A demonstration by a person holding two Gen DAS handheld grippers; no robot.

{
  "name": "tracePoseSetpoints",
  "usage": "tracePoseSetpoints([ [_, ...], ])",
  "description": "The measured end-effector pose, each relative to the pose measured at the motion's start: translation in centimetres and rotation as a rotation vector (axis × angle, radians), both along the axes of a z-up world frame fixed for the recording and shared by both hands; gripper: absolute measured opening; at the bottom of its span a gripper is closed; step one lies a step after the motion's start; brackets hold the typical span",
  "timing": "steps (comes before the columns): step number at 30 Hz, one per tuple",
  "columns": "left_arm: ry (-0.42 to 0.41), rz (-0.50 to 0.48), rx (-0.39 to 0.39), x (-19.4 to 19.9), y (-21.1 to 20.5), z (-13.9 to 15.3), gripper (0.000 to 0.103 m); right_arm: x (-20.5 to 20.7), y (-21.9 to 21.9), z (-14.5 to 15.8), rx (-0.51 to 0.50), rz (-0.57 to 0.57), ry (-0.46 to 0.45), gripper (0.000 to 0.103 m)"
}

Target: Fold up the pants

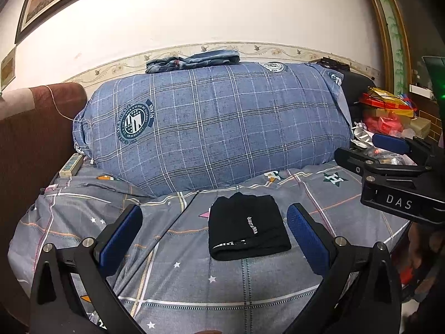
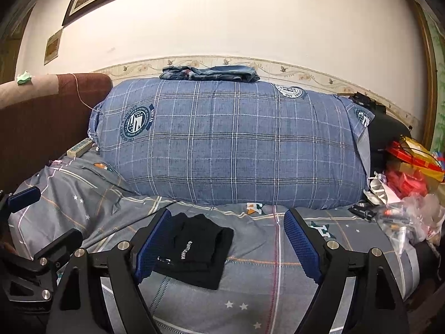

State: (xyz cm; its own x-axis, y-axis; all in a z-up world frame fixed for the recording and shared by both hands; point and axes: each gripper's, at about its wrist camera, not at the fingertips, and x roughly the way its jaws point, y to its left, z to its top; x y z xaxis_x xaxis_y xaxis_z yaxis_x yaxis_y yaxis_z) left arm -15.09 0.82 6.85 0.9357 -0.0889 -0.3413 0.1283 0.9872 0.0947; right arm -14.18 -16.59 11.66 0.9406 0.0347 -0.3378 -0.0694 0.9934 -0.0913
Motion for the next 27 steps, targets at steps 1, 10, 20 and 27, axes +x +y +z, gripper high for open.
tracePoseSetpoints([
  [1,-0.002,0.0,0.002,0.0,-0.1,0.0,0.103,0.0,-0.1,0.0,0.002,-0.001,-0.001,0.084],
  [10,-0.001,0.0,-0.003,0.0,-0.2,0.0,0.103,-0.1,-0.3,0.0,0.011,-0.004,-0.005,0.084],
  [20,0.003,0.004,-0.02,0.5,0.3,-0.2,0.103,0.7,-0.3,-0.8,0.004,-0.016,0.017,0.084],
  [27,-0.01,0.038,-0.056,0.8,1.5,0.0,0.103,1.5,0.3,-1.5,-0.009,-0.018,0.036,0.084],
])
